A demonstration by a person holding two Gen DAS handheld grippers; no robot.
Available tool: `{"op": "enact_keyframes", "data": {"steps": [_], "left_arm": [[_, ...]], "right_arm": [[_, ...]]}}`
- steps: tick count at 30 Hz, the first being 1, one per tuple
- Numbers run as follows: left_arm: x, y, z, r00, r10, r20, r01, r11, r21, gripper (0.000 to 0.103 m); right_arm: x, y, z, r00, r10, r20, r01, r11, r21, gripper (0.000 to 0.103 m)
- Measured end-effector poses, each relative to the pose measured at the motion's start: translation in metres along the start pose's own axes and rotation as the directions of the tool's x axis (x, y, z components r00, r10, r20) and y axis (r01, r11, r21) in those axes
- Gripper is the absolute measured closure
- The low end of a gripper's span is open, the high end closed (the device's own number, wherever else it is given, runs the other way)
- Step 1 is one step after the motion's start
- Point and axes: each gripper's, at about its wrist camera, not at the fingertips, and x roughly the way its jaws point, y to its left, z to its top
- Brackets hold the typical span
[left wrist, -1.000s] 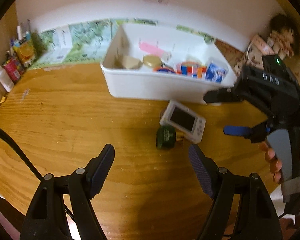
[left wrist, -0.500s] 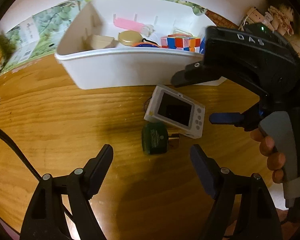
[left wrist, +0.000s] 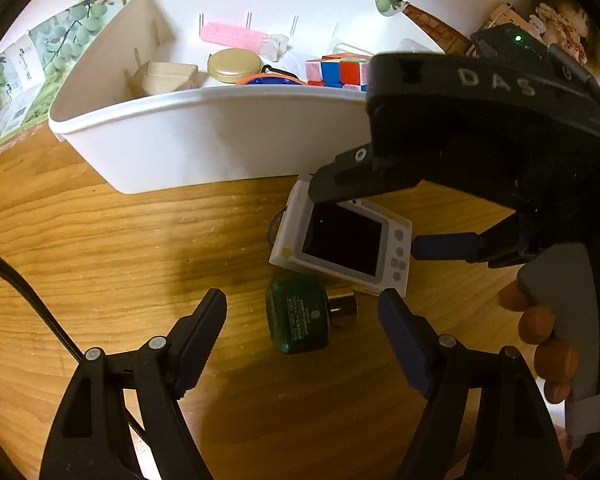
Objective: Organize rigid objects
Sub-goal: 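Withdraw both tools from the bin toward the white screen device and green bottle, then close the left gripper on the green bottle while the right gripper grasps the white screen device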
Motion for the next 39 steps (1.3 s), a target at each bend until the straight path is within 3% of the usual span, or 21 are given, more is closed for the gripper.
{"op": "enact_keyframes", "data": {"steps": [7, 9, 19, 28, 31, 39], "left_arm": [[0.007, 0.012, 0.005, 0.999, -0.043, -0.009, 0.043, 0.999, -0.026, 0.049], [0.007, 0.019, 0.003, 0.996, -0.085, -0.007, 0.084, 0.995, -0.054, 0.053], [-0.002, 0.037, -0.003, 0.994, -0.113, 0.012, 0.113, 0.989, -0.092, 0.053], [-0.014, 0.058, -0.015, 0.994, -0.103, 0.024, 0.105, 0.981, -0.161, 0.054], [-0.018, 0.061, -0.024, 0.995, -0.099, 0.026, 0.102, 0.977, -0.189, 0.054], [-0.022, 0.069, -0.025, 0.995, -0.084, 0.049, 0.094, 0.964, -0.249, 0.054]], "right_arm": [[0.006, 0.012, 0.003, 0.998, -0.064, 0.001, 0.064, 0.998, -0.019, 0.002], [0.009, 0.016, 0.004, 0.996, -0.086, -0.002, 0.086, 0.996, -0.030, 0.002], [0.022, 0.040, 0.006, 0.983, -0.181, 0.012, 0.181, 0.981, -0.071, 0.002], [0.037, 0.072, -0.012, 0.957, -0.286, 0.043, 0.289, 0.954, -0.082, 0.002], [0.043, 0.082, -0.017, 0.945, -0.324, 0.049, 0.328, 0.940, -0.098, 0.007], [0.040, 0.083, -0.024, 0.954, -0.296, 0.047, 0.300, 0.945, -0.127, 0.007]]}}
